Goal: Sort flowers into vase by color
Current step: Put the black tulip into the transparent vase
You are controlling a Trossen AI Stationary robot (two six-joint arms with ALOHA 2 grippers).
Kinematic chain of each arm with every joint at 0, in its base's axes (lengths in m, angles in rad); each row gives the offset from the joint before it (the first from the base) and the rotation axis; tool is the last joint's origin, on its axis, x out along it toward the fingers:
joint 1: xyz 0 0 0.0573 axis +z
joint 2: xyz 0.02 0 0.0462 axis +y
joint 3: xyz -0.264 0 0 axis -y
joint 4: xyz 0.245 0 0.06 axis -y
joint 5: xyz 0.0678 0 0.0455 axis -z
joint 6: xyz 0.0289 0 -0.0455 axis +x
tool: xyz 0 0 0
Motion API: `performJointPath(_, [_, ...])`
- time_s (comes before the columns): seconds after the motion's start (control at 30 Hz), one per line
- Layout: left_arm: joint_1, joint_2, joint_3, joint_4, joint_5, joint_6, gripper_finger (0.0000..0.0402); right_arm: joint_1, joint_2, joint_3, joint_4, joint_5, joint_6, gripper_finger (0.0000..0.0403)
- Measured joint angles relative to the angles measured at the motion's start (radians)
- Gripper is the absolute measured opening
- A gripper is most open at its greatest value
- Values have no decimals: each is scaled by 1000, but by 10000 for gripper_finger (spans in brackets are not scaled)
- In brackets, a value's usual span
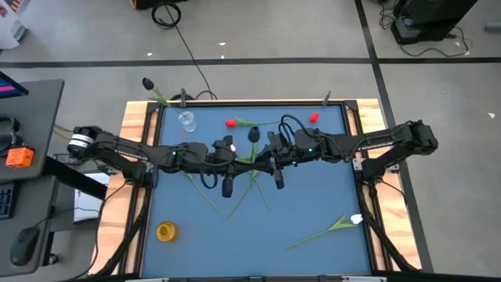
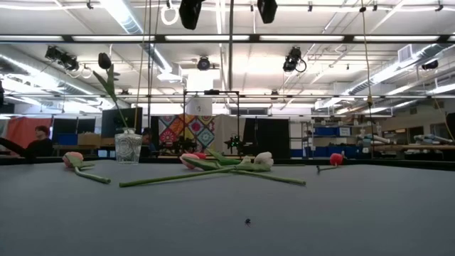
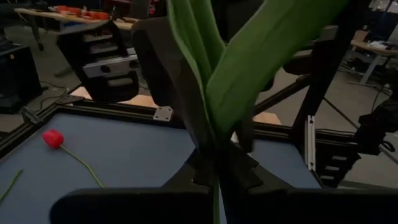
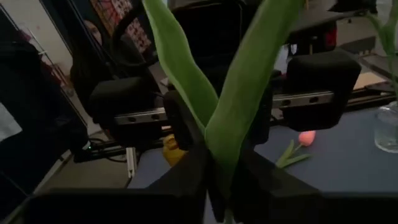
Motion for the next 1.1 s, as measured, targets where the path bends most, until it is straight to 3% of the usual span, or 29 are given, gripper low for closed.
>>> performJointPath(0.13, [0,-2,1,-2,-1,-11,19,-1,6,16,-11,3,-23,16])
performJointPath(0.43, [6,-2,2,-8,-11,-26,102,-21,-6,49,-49,17,-30,16])
performJointPath(0.63, [17,-2,2,-5,-10,-9,122,-25,-7,107,-84,17,-64,16])
performJointPath(0.83, [27,-2,2,46,-10,11,103,-27,-7,119,-128,23,-71,16])
performJointPath(0.97, [45,-2,2,51,43,24,44,-27,-7,119,-128,43,-68,17])
performJointPath(1.03, [56,-2,2,49,89,41,15,-27,-7,119,-128,65,-67,35])
performJointPath(1.1, [65,-4,2,48,98,55,11,-26,-9,119,-126,95,-60,70])
